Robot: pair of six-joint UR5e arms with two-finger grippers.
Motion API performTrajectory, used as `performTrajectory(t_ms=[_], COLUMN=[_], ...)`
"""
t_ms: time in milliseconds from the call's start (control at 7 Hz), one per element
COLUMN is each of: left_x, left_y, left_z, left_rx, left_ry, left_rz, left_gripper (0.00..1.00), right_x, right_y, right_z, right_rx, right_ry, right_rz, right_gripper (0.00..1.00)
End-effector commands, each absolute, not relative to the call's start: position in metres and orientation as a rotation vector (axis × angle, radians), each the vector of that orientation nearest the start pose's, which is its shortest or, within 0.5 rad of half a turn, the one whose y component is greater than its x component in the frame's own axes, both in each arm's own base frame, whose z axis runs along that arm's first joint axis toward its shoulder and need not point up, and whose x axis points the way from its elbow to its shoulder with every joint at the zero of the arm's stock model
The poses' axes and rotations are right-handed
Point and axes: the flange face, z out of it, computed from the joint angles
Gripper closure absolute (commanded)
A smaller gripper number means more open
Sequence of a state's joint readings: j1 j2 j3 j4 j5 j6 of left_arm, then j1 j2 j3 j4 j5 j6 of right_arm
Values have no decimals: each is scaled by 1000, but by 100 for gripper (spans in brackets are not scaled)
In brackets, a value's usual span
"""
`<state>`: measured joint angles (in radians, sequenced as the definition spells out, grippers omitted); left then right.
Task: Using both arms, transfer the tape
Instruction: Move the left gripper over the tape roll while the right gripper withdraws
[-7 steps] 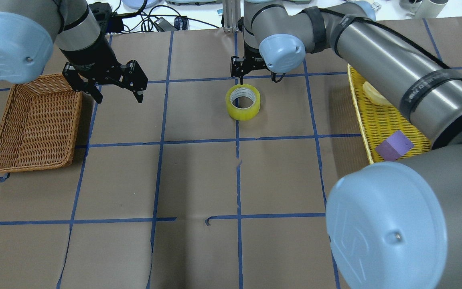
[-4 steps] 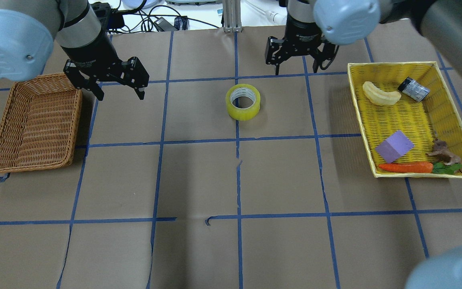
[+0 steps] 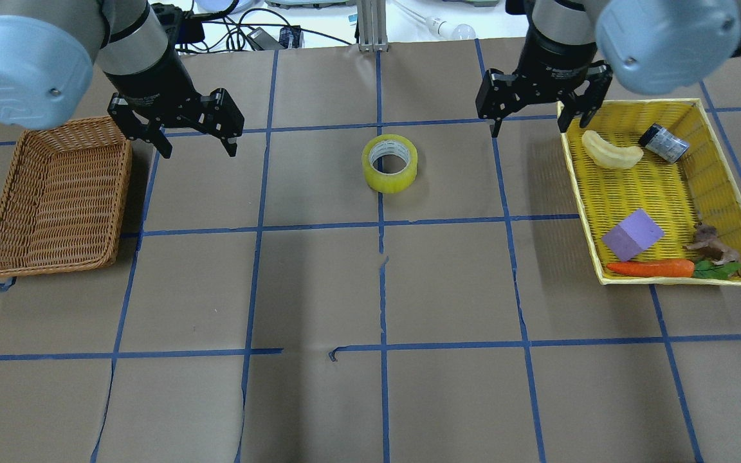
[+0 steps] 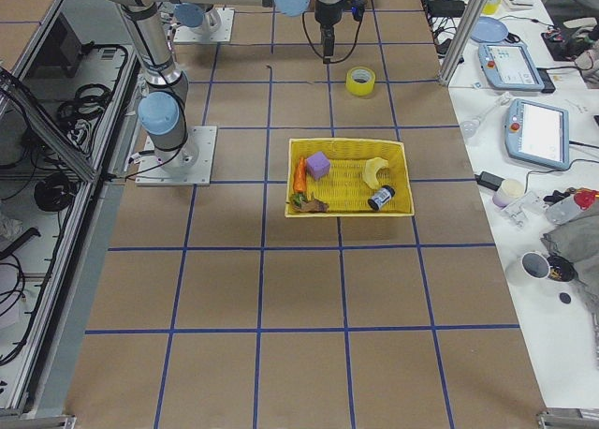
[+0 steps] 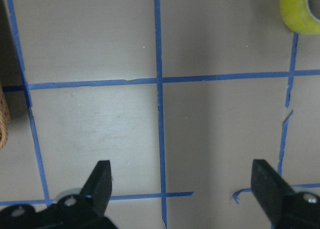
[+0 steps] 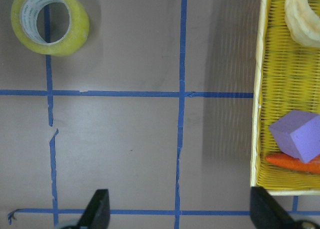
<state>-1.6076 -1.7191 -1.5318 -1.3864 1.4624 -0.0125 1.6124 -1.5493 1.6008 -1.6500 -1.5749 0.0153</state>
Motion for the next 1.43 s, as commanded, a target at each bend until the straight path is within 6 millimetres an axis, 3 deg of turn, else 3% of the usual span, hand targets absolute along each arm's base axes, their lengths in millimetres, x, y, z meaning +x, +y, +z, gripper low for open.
performTrajectory(t_ms=[0,286,429,714,857,1000,1143,1286], left_x=[-228,-277,-287,-297,-301,-305,-308,-309], left_y=[-570,-587,-602,-631,-645,-663,-678,-681], left_z=[417,358,332,277,259,257,243,221], left_rx=[84,203,220,238,240,243,239,240], left_ry=[3285,3288,3290,3326,3326,3327,3326,3326], left_rz=[-217,-210,-258,-328,-323,-351,-343,-296], left_gripper=[0,0,0,0,0,0,0,0], right_x=[153,153,153,153,151,151,151,151], right_y=[-497,-498,-498,-498,-500,-500,-500,-500], right_z=[483,486,486,486,487,487,488,488], right_rx=[-46,-48,-46,-41,-34,-31,-29,-29], right_ry=[3142,3143,3141,3143,3142,3142,3141,3141], right_rz=[-87,-94,-94,-94,-94,-94,-99,-99], right_gripper=[0,0,0,0,0,0,0,0])
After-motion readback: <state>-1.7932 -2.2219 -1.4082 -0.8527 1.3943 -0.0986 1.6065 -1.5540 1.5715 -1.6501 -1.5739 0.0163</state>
